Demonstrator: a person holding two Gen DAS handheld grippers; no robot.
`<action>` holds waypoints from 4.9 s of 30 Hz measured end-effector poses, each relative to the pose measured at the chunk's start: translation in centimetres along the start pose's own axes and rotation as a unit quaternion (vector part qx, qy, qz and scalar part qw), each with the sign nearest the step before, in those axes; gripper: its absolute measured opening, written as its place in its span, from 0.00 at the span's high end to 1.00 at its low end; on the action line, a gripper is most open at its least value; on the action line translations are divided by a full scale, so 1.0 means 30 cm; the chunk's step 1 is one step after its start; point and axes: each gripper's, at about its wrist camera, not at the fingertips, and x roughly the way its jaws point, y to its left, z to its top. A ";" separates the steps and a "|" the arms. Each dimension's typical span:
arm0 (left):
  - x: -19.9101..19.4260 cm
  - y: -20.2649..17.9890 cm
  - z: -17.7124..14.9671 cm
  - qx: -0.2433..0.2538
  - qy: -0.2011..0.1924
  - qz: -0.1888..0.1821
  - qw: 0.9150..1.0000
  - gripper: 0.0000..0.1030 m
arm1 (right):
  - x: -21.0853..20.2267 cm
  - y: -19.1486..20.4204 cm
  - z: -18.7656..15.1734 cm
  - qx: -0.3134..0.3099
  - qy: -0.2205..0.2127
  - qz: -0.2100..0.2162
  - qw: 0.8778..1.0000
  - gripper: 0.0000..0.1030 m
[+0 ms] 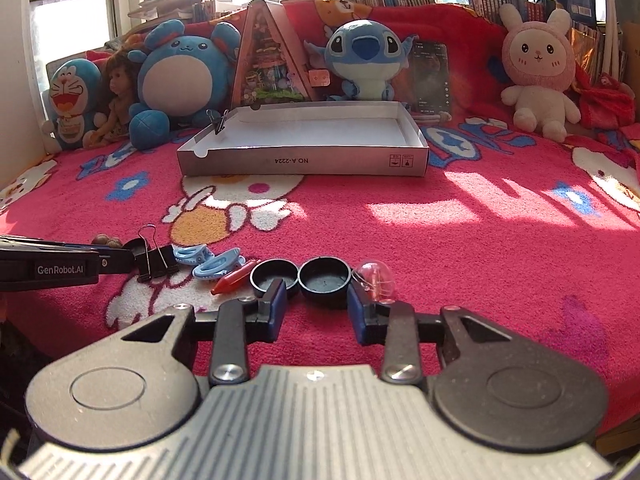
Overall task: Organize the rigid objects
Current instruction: 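Grasp the flat black lid with the left tool while the right tool grasps a black cap, then carry the black lid with the left tool while the right tool carries the cap into the box, then open the left tool releasing the lid while the right tool releases the cap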
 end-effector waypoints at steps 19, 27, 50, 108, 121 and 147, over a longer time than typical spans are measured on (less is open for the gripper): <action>0.082 -0.008 0.036 0.006 -0.017 0.004 1.000 0.67 | 0.071 -0.004 0.042 -0.015 -0.001 -0.017 1.000 0.58; 0.085 -0.002 0.031 0.002 -0.022 0.006 1.000 0.71 | 0.074 -0.006 0.038 -0.012 0.002 -0.018 1.000 0.58; 0.042 -0.007 0.148 0.002 -0.044 -0.023 0.999 0.71 | 0.063 -0.036 0.101 0.005 -0.018 -0.013 1.000 0.63; 0.622 -0.149 0.598 0.017 0.035 -0.017 0.999 0.71 | 0.632 -0.225 0.548 0.060 0.079 -0.017 0.995 0.63; 0.658 -0.144 0.592 0.016 0.041 -0.013 0.999 0.71 | 0.692 -0.217 0.550 0.057 0.092 -0.016 0.994 0.63; 0.666 -0.148 0.595 0.026 0.032 -0.002 0.999 0.70 | 0.728 -0.189 0.544 0.036 0.101 -0.019 0.994 0.62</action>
